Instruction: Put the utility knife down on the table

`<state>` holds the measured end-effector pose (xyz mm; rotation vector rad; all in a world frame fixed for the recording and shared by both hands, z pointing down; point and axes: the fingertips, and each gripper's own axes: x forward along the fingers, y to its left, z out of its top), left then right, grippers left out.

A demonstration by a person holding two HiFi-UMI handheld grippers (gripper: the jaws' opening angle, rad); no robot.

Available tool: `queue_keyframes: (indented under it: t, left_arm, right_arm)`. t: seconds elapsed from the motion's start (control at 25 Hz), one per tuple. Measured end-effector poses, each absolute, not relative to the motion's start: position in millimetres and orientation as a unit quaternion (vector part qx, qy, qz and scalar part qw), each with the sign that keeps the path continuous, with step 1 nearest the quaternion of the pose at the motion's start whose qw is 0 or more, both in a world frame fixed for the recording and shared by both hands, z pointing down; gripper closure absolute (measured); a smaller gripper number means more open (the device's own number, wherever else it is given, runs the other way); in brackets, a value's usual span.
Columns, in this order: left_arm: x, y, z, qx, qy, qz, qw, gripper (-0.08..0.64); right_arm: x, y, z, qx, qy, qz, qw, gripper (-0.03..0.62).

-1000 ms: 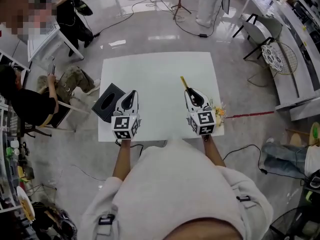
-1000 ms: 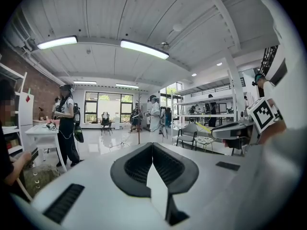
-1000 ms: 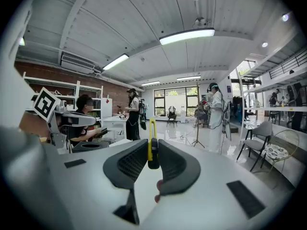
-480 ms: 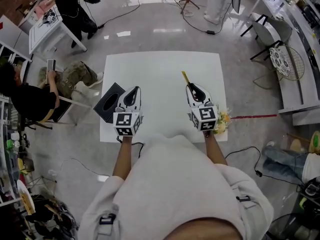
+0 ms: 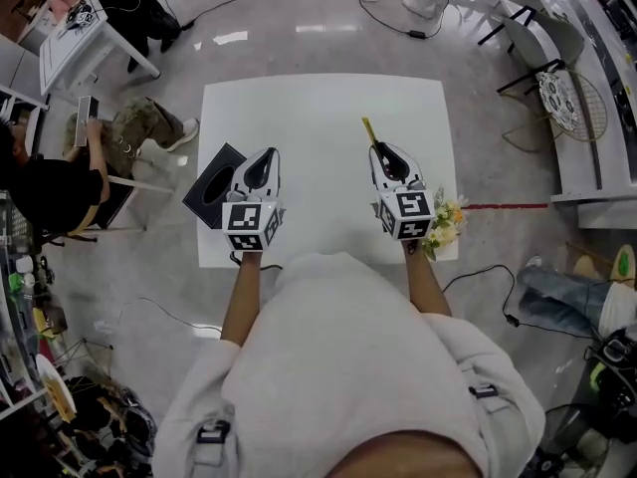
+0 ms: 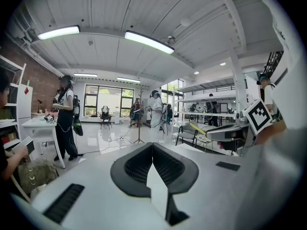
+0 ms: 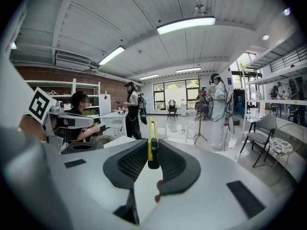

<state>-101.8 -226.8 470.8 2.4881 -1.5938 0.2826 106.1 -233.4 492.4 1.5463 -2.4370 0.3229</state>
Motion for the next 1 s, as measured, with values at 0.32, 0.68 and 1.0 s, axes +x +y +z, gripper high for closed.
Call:
queue_keyframes:
  t: [0.32, 0.68, 1.0]
  left_arm:
    - [-105.4, -223.0, 484.0, 0.834, -0.533, 0.104, 0.101, 0.540]
    - [-108.4, -214.2, 517.8, 0.831, -0.526, 0.120, 0.134, 0.540]
    - [-110.0, -208.2, 540.7, 0.829, -0.519, 0.135, 0.160, 0.540]
  right_arm:
    - [102.0, -226.4, 515.1, 0.525, -0.829, 0.133, 0.140, 0.509]
    - [96.2, -215.3, 554.6, 0.515, -0.824, 0.161, 0.172, 0.509]
    - [94.2, -201.6, 583.8, 0.511, -0.815, 0.190, 0.196, 0.509]
